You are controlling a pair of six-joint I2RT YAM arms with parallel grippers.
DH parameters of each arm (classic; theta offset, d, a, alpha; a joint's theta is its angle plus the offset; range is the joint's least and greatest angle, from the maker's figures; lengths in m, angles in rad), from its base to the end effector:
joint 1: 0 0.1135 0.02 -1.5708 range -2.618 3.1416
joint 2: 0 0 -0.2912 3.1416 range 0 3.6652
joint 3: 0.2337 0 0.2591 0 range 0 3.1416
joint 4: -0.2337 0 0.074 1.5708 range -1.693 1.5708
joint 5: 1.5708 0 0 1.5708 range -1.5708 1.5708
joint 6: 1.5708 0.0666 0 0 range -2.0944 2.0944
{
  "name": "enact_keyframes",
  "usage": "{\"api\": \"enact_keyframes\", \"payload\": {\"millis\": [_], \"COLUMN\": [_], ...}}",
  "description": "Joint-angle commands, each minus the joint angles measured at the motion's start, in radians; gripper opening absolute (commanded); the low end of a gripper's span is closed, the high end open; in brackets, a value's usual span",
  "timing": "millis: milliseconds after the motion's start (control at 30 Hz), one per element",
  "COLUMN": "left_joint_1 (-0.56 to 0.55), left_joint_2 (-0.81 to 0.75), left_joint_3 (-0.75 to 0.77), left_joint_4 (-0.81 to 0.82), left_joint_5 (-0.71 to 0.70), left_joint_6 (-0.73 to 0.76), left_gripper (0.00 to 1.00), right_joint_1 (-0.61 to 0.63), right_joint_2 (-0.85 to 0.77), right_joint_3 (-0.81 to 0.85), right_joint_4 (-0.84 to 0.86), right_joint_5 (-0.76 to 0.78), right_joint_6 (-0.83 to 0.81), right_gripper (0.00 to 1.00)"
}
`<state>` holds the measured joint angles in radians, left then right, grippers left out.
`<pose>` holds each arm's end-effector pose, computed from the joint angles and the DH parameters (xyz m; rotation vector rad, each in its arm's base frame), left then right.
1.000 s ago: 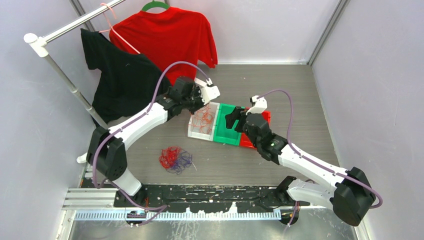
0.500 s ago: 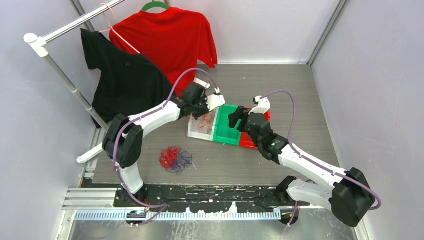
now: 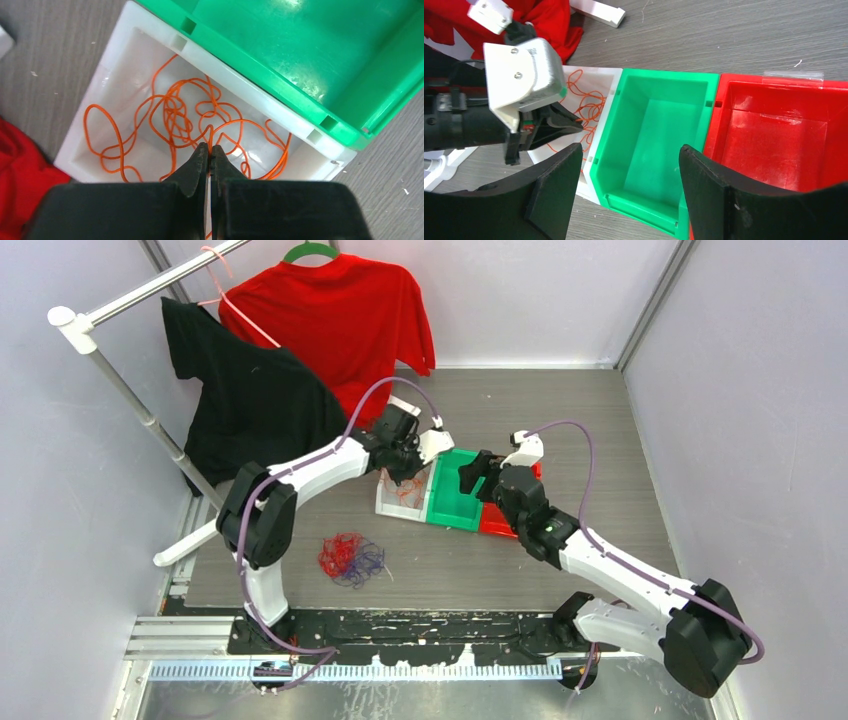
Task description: Untangle the cables
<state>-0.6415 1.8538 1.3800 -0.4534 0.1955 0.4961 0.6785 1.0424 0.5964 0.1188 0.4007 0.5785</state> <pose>0.3421 -0.2716 0.2200 1.4139 2.0601 -0.3047 0.2145 0.1396 0.2669 0.1793 1.8914 0.4833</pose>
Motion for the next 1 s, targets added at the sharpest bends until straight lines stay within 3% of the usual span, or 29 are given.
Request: {"api": "enact_keyframes", "payload": {"millis": [0,100,267,600,800,967], "left_joint_1": [-0.004,-0.006,-0.003,0.035,0.129,0.244], "left_joint_2": [0.040,0.074,0.053,-0.112,-0.139,-0.145], "left_joint_3": [0.064,0.143,0.202,0.257,0.298,0.202], "left_joint_4": [-0.049,-0.136,-0.211,-0.394,-0.487,-0.388], "left_joint_5": [0.037,0.047,0.029,0.099,0.186,0.213], "left_joint_6": [-0.045,-0.042,-0.043,-0.101,-0.075,-0.072], "left_gripper": [0.00,0.08,0.28,0.99,1.00,0.95], "right_joint_1": [-0.004,-0.004,-0.005,-0.005,-0.005,-0.005], "right_joint_2": [-0.047,-0.058,-0.059,-0.025,0.053,0.137], "right_joint_3": [0.051,0.055,0.079,0.152,0.204,0.252], "right_joint_4": [0.008,-0.007,-0.034,-0.061,-0.065,-0.049], "right_joint_5": [0.009,0.011,0.005,-0.021,-0.059,-0.127], "right_joint_6": [0.006,0.005,-0.005,-0.034,-0.044,-0.044], "right_gripper": [0.75,0.75,0.75,0.75,0.75,0.72]}}
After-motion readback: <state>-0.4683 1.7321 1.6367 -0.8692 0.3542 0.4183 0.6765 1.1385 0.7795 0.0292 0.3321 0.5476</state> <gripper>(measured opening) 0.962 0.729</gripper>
